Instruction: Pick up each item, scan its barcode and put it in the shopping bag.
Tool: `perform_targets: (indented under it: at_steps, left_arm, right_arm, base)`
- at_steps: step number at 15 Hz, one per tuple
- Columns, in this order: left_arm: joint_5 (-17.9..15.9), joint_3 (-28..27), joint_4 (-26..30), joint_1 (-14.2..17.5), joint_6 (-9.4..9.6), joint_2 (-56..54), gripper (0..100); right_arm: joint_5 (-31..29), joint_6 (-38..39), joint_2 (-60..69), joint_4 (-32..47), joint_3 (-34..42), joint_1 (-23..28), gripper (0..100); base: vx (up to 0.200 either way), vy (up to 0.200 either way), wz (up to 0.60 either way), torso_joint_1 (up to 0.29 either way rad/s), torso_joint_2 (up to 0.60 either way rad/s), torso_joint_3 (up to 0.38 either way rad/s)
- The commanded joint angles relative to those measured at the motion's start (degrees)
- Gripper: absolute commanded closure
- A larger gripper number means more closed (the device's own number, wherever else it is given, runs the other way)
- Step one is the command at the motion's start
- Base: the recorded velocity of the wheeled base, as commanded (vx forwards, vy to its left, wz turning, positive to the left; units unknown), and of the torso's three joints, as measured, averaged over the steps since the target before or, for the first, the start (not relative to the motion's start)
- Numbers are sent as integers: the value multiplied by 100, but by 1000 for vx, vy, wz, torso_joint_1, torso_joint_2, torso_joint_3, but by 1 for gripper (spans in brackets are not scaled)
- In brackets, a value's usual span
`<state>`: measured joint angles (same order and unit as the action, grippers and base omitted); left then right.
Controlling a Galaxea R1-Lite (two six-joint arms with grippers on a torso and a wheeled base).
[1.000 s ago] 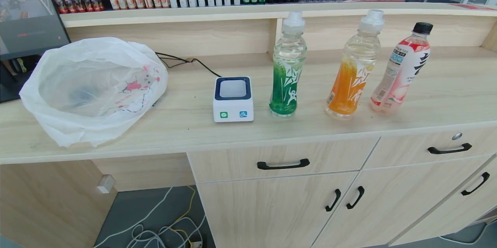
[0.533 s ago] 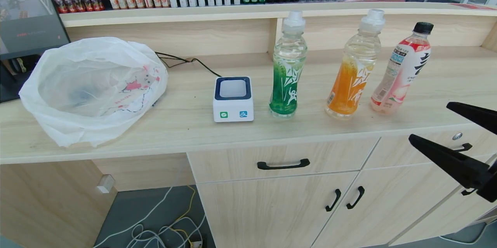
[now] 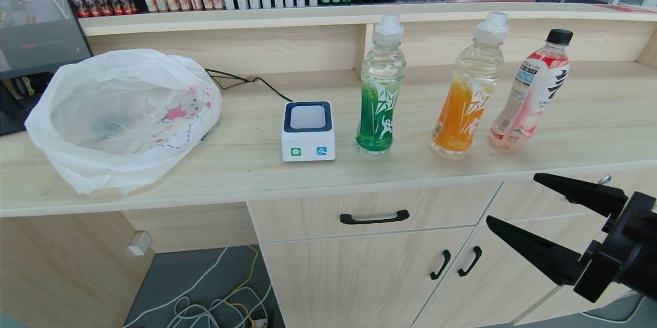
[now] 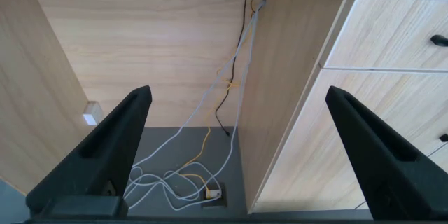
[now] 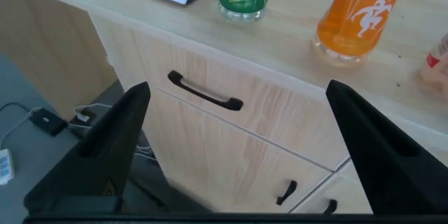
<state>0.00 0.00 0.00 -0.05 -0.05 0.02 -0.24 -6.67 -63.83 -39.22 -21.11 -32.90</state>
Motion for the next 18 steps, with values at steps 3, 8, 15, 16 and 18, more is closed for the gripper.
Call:
perform_targets:
  at_steps: [3, 8, 15, 16, 18]
  left_arm:
    - [0, 0, 0, -4, 5, -2, 0]
    - [0, 0, 0, 5, -4, -2, 0]
    - [0, 0, 0, 5, -4, -2, 0]
    - [0, 0, 0, -4, 5, -2, 0]
    - [0, 0, 0, 5, -4, -2, 0]
  right_arm:
    - [-72, 201, -455, -51, -253, -322, 0]
    - [-46, 535, -1193, -332, -745, -823, 0]
    - [-362, 430, -3118, -4217, -947, -841, 0]
    - [-424, 403, -3259, -4489, -912, -893, 0]
    - [-556, 368, -3390, -4674, -807, -999, 0]
  base:
    - [0, 0, 0, 0, 0, 0]
    - [0, 0, 0, 0, 0, 0]
    - [0, 0, 0, 0, 0, 0]
    - [0, 0, 0, 0, 0, 0]
    - [0, 0, 0, 0, 0, 0]
